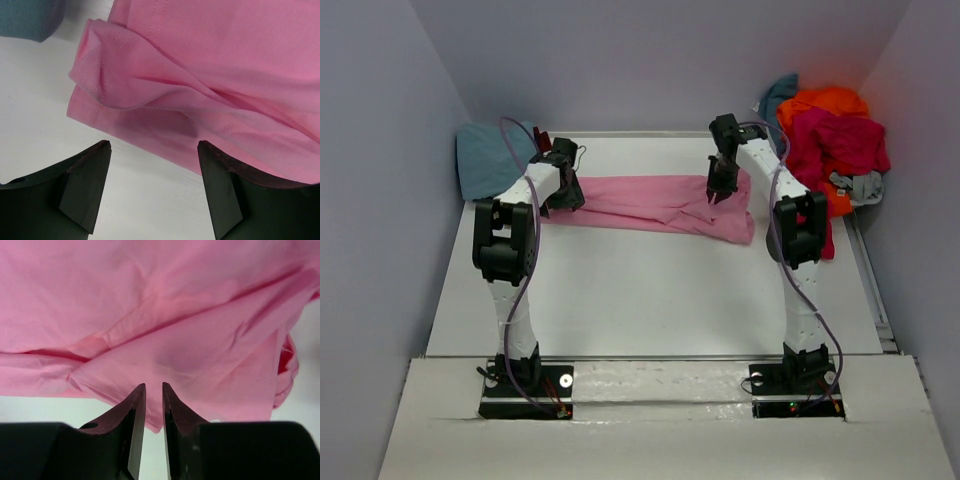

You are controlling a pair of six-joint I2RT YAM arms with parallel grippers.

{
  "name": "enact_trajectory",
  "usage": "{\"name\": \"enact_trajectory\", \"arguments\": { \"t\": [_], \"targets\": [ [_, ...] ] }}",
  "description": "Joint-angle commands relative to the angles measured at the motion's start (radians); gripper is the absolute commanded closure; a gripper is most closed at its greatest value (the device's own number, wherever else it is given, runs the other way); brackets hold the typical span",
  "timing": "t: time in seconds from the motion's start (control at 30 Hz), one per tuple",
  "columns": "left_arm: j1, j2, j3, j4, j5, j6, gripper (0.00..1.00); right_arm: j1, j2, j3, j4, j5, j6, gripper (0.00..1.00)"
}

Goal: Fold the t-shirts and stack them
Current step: Fold the tshirt

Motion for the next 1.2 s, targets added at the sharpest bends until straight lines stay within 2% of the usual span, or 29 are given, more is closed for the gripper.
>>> {"name": "enact_trajectory", "arguments": {
  "t": [0.0,0.23,1.0,1.07,1.17],
  "targets": [
    [-0.003,-0.015,0.023,-0.014,-0.023,0.009,0.18,0.004,-0.113,-0.065,-0.02,0.007,-0.034,0.69],
    [-0.003,-0.018,0.018,-0.011,-0.022,0.006,0.18,0.044,-0.171,-0.164,-0.003,-0.022,-0.05,0.61],
    [-0.003,-0.03,-0.003,0.001,-0.012,0.011,0.18,0.083,-0.167,-0.219,-0.002,0.055,-0.05,0.61],
    [-0.003,-0.028,0.0,0.0,-0.014,0.013,0.18,0.083,-0.16,-0.217,0.003,0.055,-0.048,0.62],
    [-0.003,-0.028,-0.002,0.0,-0.015,0.014,0.18,0.083,-0.153,-0.21,0.004,0.05,-0.048,0.71]
  ]
}}
